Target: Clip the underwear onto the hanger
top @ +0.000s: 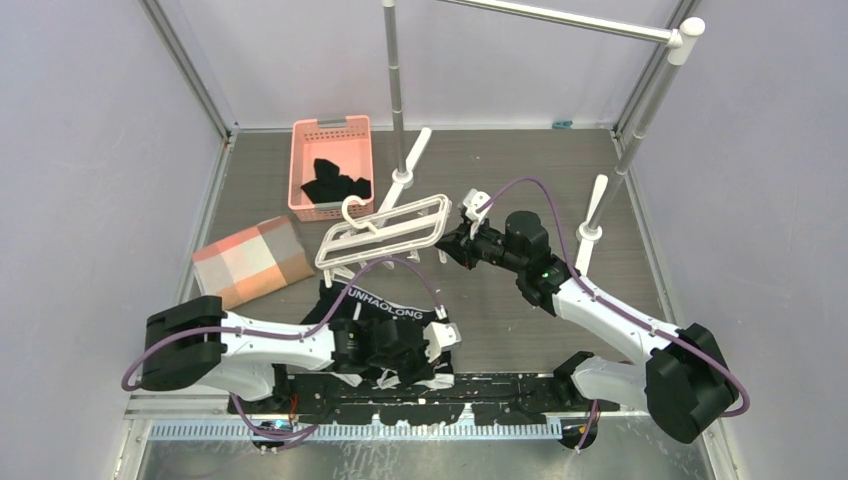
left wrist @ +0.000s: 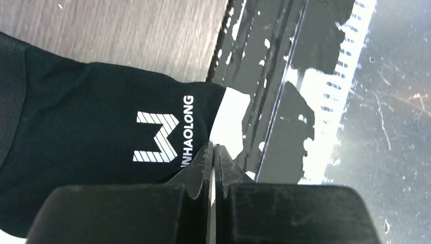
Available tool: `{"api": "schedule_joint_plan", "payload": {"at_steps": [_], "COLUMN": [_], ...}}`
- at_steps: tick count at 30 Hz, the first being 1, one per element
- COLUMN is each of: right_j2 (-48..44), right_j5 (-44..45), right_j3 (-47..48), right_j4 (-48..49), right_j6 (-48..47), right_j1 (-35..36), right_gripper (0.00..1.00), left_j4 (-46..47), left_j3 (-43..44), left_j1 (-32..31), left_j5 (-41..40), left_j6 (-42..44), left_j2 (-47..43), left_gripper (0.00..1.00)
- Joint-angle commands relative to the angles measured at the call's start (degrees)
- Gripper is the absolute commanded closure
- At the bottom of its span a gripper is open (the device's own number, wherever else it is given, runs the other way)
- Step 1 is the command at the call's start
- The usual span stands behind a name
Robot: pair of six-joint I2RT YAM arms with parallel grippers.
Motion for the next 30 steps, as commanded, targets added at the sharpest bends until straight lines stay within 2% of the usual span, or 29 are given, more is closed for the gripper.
{"api": "schedule_joint_plan", "payload": {"at_steps": [1,3,5,10,20,30], "right_j2": [-1.35,-0.96,-0.37,1.33,5.46,6.29], "right_j5": [0.57,0.82,1.25,3.10,5.44,3.02], "right_j3": [1.30,1.39,1.53,2.15,4.00,3.39], "right_j4": [4.63,4.50,4.38,3.70,2.87,4.19], "right_j6": [-0.49,-0.30,-0.06,0.99,4.17,4.25], "right_j1": [-0.16,-0.15,-0.19,-0.14,-1.18,-2.40], "right_gripper": [0.99,0.99,0.99,0.99,0.99,0.99], "left_j4": [-1.67,-2.25,-2.46,-3.50,-2.28,-0.28], "left_j3": [-1.38,-1.43,-0.93,2.09,4.60,10.76], "left_j1": [-0.71,-0.67,-0.60,2.11,13.52,19.23], "left_j5": [4.11,1.17,-1.91,-4.69,-6.15,-13.50], "left_j6": [2.25,2.79,3.82,6.52,8.78,10.71], "left_j2": [-3.69,-5.58,-7.30,-9.94,-10.99,3.10], "left_gripper": [0.98,0.88,0.73,0.53,0.47,0.42]}}
